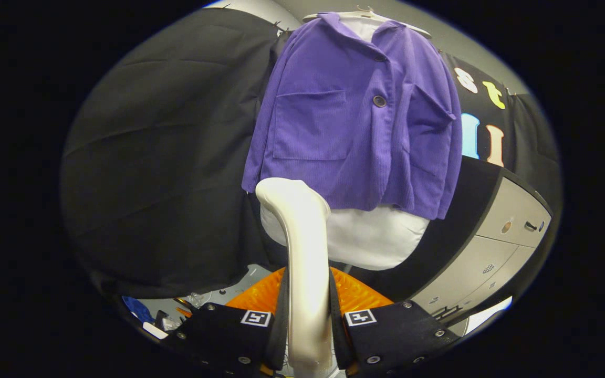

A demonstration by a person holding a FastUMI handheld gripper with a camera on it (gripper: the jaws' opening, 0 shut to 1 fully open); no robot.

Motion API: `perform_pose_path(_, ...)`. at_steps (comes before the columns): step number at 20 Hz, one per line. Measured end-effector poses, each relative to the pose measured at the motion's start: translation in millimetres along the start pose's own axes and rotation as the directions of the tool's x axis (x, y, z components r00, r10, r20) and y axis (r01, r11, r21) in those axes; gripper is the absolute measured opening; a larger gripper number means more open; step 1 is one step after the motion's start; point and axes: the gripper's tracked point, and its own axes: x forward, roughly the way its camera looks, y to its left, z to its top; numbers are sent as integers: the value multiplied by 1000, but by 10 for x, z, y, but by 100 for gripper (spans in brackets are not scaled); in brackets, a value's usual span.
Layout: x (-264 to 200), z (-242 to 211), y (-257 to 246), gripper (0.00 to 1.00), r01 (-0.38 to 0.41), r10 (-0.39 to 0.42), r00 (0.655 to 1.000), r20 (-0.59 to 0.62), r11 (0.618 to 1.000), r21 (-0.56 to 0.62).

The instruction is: Iron the clothes twice with a garment steamer, once on the left side and once on the right side.

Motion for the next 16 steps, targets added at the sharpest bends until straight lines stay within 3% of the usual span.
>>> perform_pose_path(7,-787,656,-1125,37,90,-107,983,147,989,115)
perform_pose_path(16,-2045,854,-2706,37,189,-240,935,260,960,207)
